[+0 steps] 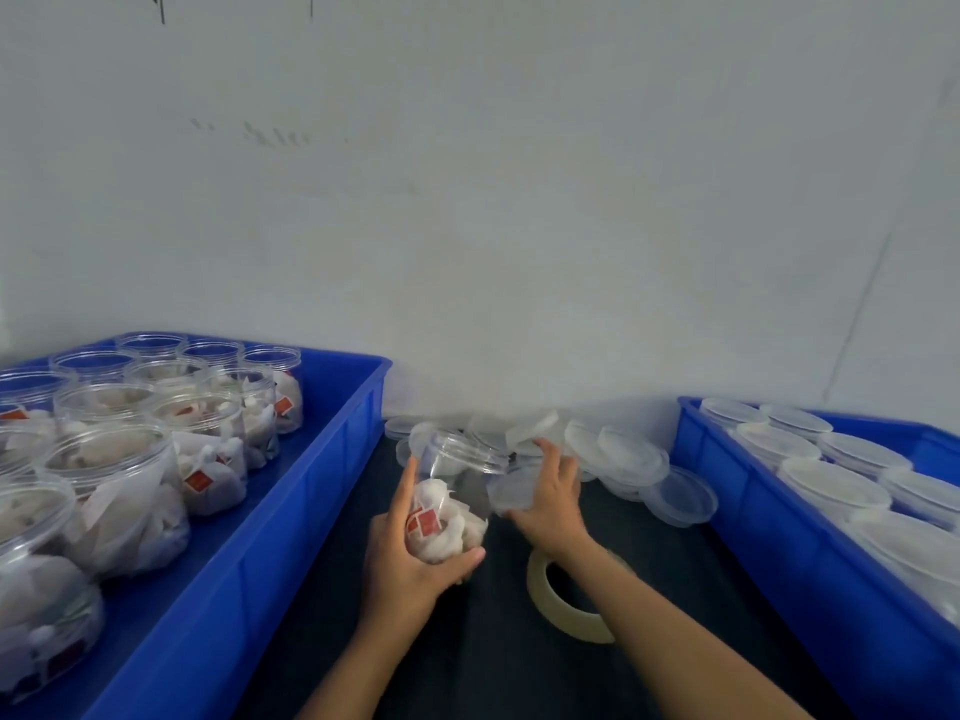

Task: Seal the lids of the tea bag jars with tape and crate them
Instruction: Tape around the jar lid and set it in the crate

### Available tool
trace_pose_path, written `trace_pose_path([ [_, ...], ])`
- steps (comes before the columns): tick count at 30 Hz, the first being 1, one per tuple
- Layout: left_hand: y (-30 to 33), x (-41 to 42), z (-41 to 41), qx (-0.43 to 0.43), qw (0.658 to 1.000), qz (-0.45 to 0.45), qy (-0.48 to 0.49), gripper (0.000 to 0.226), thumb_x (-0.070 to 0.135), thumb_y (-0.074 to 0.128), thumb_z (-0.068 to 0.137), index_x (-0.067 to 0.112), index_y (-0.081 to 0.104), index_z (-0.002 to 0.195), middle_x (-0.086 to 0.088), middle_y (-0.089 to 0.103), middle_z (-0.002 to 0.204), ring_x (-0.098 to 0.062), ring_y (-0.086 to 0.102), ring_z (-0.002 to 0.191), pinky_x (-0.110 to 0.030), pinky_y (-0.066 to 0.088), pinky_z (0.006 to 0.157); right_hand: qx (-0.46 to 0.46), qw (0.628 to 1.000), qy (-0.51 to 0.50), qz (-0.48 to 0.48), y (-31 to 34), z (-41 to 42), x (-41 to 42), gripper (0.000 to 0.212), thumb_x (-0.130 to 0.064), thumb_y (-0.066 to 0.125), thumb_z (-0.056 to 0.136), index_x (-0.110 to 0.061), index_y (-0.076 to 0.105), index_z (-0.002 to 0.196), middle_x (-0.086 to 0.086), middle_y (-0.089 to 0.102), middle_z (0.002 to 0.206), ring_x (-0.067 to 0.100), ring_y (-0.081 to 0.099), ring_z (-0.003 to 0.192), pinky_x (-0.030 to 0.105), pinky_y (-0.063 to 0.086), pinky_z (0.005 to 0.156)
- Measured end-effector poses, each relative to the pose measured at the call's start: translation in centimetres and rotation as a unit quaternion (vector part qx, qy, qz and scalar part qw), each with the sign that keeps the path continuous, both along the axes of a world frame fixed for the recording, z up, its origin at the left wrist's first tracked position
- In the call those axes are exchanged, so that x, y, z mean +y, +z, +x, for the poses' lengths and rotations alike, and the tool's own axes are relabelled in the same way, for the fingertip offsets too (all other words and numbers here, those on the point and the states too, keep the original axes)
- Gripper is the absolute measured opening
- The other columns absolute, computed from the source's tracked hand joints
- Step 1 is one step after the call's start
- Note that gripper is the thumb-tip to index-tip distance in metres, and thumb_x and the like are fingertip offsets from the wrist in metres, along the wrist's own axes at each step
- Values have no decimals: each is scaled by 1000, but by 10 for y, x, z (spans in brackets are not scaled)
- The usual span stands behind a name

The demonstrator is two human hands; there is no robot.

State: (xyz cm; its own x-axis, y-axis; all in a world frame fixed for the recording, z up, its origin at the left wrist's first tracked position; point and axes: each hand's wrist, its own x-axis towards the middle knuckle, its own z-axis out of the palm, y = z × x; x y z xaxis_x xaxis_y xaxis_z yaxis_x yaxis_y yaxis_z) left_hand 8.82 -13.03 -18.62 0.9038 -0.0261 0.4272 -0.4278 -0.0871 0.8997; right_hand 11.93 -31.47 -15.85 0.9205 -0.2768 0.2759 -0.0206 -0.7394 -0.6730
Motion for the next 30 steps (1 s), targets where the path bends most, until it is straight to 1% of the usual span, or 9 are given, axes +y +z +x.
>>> trace_pose_path([
  [2, -1, 1, 1, -6, 1000, 1, -2, 112, 12, 93, 55, 68, 31, 128, 9, 56, 109, 10, 58, 95, -6, 44, 76, 26, 999, -26, -6, -3, 4, 6, 96, -40, 76, 74, -35, 10, 143, 8, 21, 139, 37, 34, 126, 46, 34, 104],
  [5, 1, 3, 0, 26, 1000, -7, -8, 112, 17, 93, 57, 62, 29, 137, 2, 52, 124, -5, 56, 105, -30, 49, 92, 57, 997, -58, -9, -3, 11, 15, 93, -62, 67, 71, -35, 11, 140, 10, 25, 139, 39, 41, 122, 50, 32, 105],
  [11, 1, 5, 4, 33, 999, -24, 7, 115, 13, 93, 56, 44, 30, 148, -7, 54, 122, -18, 60, 107, -47, 50, 97, 75, 991, -91, -64, -2, 28, 26, 100, -61, 70, 70, -21, 14, 144, 15, 25, 145, 39, 30, 132, 51, 28, 105],
  [16, 1, 5, 3, 33, 999, -20, 33, 116, 17, 92, 57, 46, 27, 148, 0, 48, 119, -5, 54, 102, -35, 48, 94, 50, 993, -97, -34, 0, 34, 29, 96, -55, 73, 73, -16, 19, 143, 16, 29, 142, 40, 33, 130, 49, 31, 105],
  [18, 0, 3, 3, 41, 998, -30, 47, 112, 16, 93, 56, 39, 31, 146, 3, 46, 121, -5, 53, 101, -32, 48, 90, 13, 995, -90, -33, 5, 32, 26, 95, -48, 76, 73, -16, 21, 143, 14, 31, 139, 39, 37, 128, 47, 33, 105],
  [22, 1, 3, 4, 77, 995, -57, 41, 86, 14, 92, 58, 29, 29, 115, 0, 46, 115, -5, 53, 93, -20, 46, 69, -63, 998, 4, -6, 29, 19, 9, 95, -27, 82, 72, -17, 20, 144, 14, 27, 137, 32, 34, 127, 40, 32, 110],
  [25, 1, 5, 4, 78, 995, -68, 11, 80, 16, 91, 59, 30, 31, 110, 6, 47, 111, -8, 56, 95, -16, 48, 62, -64, 996, 51, 27, 39, -5, -9, 96, -20, 83, 70, -22, 19, 142, 5, 18, 130, 26, 31, 125, 28, 31, 104],
  [28, 6, 7, 0, 68, 994, -81, -17, 73, 18, 91, 60, 32, 39, 109, 5, 51, 111, -10, 60, 92, -15, 50, 58, -42, 995, 71, 60, 34, -34, -22, 99, -19, 83, 70, -30, 15, 141, 3, 20, 130, 25, 33, 127, 33, 34, 106],
  [30, 11, 8, -5, 63, 993, -88, -43, 68, 30, 92, 57, 35, 46, 108, 7, 55, 112, -2, 61, 90, -16, 49, 64, -44, 988, 77, 127, 27, -52, -26, 101, -19, 86, 69, -35, 15, 139, 6, 23, 137, 24, 34, 130, 40, 39, 108],
])
